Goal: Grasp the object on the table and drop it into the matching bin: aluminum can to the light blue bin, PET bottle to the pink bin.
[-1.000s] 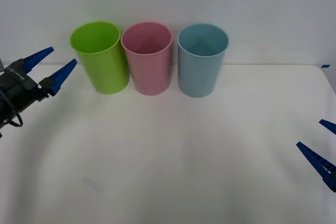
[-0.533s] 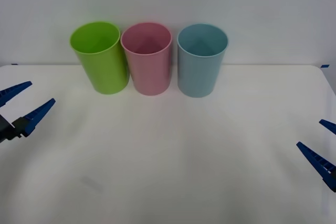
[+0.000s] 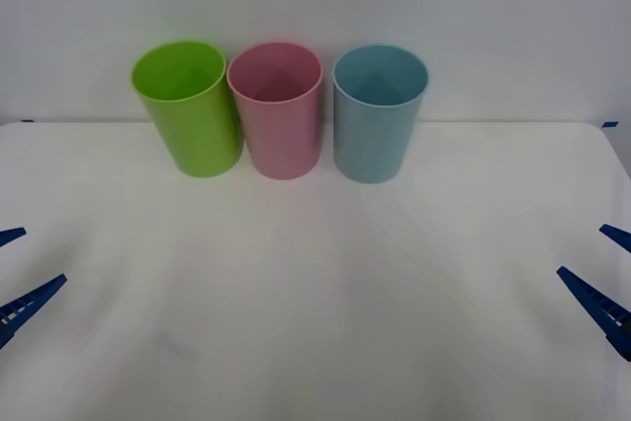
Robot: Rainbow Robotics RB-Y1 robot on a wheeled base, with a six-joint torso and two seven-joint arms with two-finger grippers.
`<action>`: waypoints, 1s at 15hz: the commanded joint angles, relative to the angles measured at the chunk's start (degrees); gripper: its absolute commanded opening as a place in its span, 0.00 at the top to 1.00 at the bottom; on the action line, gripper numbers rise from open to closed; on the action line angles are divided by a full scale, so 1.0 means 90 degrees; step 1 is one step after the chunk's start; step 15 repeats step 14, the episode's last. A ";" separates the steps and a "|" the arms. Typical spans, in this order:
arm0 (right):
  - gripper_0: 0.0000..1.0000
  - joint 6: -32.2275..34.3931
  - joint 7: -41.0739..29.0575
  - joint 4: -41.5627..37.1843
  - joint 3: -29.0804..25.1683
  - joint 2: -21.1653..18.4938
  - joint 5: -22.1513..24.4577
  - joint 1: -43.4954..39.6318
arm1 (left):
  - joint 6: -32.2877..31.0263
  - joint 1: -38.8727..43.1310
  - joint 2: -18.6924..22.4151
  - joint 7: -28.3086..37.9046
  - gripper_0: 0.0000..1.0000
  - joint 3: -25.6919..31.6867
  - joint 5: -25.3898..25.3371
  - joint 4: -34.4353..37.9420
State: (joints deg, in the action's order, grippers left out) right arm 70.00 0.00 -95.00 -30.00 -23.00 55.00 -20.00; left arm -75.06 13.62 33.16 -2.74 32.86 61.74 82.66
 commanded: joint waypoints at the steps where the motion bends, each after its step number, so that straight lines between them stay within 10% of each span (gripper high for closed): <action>1: 0.00 0.0000 0.0000 0.0000 0.0000 0.0000 0.0000 0.0000 | -0.0088 0.0381 0.0213 -0.0369 0.00 0.0010 -0.0190 -0.0004; 15: 0.00 0.0000 0.0000 0.0000 0.0000 0.0000 0.0000 0.0000 | -0.0205 0.1143 0.0310 -0.0613 0.00 -0.0058 -0.0375 0.0005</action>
